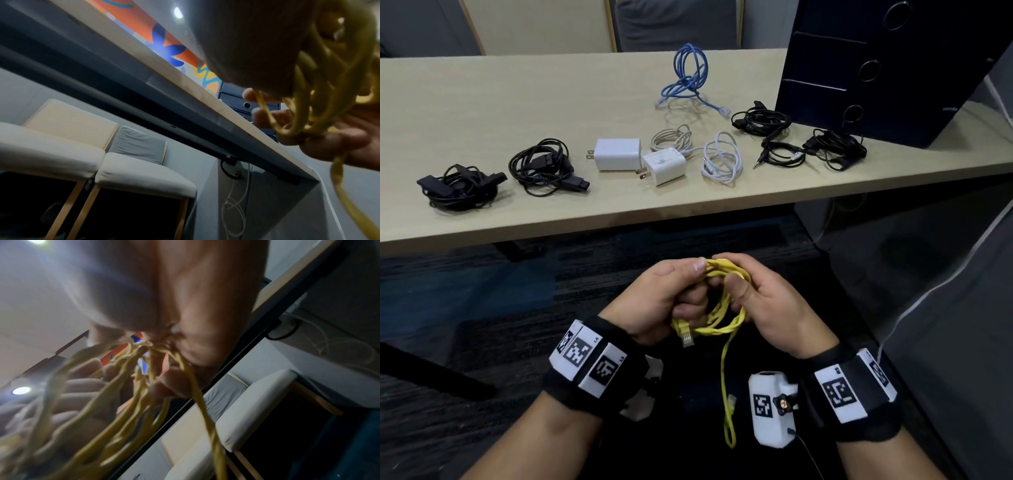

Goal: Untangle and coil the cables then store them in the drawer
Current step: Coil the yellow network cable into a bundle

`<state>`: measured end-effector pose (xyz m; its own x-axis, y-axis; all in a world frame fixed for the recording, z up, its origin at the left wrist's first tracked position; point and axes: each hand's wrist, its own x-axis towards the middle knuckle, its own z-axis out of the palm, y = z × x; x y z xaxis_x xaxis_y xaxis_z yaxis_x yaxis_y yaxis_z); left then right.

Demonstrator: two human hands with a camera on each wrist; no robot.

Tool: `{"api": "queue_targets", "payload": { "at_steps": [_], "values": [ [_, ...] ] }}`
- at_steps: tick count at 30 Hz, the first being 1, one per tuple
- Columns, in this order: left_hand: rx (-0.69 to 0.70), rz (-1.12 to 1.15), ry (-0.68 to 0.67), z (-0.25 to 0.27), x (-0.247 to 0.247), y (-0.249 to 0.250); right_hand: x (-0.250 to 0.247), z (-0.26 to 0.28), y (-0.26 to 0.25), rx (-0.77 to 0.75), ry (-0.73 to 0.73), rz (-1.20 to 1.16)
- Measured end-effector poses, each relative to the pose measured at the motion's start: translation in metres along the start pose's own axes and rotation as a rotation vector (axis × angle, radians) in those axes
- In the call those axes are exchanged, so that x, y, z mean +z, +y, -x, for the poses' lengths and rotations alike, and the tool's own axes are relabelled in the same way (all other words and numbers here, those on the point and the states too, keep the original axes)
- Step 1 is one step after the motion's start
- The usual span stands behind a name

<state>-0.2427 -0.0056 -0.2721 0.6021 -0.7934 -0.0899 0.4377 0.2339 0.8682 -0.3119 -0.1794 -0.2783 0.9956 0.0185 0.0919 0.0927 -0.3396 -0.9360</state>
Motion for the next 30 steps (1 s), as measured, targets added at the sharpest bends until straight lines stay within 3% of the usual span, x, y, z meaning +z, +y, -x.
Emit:
{"api": "queue_targets", "payload": {
  "at_steps": [5,9,13,16,22,26,30],
  "values": [
    [-0.038,0.121,0.050,-0.006,0.006,-0.009,0.011,0.000,-0.005,-0.017,0.203,0.159],
    [-0.012,-0.031,0.102,-0.006,0.004,-0.006,0.008,-0.003,-0.006,-0.086,0.264,0.286],
    [-0.075,-0.321,0.114,-0.003,0.011,0.012,0.001,-0.008,-0.010,-0.140,0.188,0.412],
    [-0.014,-0.631,0.204,-0.006,0.017,0.009,-0.002,-0.009,-0.013,-0.116,0.108,0.415],
    [0.004,-0.629,0.136,-0.005,0.015,0.003,-0.006,-0.007,-0.021,-0.096,0.049,0.521],
    [0.136,-0.619,0.215,-0.008,0.017,0.000,-0.004,-0.004,-0.014,-0.068,0.117,0.375],
    [0.214,-0.480,0.429,-0.014,0.015,-0.003,-0.002,0.002,-0.003,0.012,0.143,0.062]
  ]
}}
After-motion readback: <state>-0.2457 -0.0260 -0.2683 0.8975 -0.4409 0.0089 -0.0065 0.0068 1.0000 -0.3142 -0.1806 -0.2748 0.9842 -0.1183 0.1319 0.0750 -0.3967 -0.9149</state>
